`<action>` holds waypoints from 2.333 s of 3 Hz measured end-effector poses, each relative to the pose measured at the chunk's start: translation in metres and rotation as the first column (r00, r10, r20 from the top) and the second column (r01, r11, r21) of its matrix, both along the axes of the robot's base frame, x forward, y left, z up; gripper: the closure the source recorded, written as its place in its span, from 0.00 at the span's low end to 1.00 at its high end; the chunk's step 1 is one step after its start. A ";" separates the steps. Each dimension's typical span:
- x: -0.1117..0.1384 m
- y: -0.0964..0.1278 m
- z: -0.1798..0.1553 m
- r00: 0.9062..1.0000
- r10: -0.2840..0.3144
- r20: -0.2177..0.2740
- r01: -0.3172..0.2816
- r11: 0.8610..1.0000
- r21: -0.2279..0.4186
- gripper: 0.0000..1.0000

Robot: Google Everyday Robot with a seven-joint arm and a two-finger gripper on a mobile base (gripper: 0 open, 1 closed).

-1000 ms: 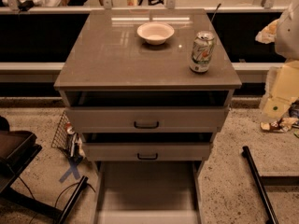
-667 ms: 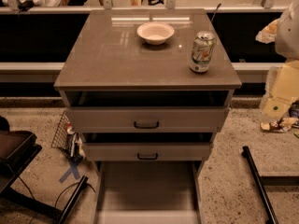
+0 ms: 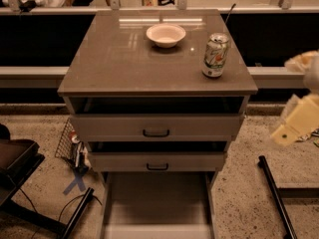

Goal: Pick 7up can

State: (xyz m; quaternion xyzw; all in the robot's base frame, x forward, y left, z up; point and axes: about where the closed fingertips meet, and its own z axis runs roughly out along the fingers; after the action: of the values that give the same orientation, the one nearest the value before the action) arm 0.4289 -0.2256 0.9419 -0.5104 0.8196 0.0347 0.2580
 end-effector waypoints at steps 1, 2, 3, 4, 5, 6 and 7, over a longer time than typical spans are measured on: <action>0.003 -0.021 -0.044 0.995 -0.091 0.042 0.081 0.977 0.198 0.00; 0.031 -0.027 -0.066 0.976 -0.152 0.156 0.080 0.915 0.394 0.00; 0.069 -0.029 -0.053 0.915 -0.261 0.307 0.040 0.818 0.574 0.00; 0.091 -0.017 -0.032 0.869 -0.328 0.370 0.003 0.752 0.659 0.00; 0.093 -0.012 -0.029 0.867 -0.327 0.376 0.000 0.754 0.657 0.00; 0.094 -0.009 -0.030 0.861 -0.334 0.383 0.003 0.757 0.653 0.00; 0.142 -0.007 -0.029 0.839 -0.379 0.390 -0.009 0.708 0.706 0.00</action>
Offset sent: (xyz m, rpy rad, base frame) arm 0.1536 -0.0967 0.0206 0.8727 -0.8630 -0.4741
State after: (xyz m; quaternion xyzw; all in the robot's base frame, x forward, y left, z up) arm 0.5712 -0.2330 0.9126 -0.2810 0.6985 0.1703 0.6357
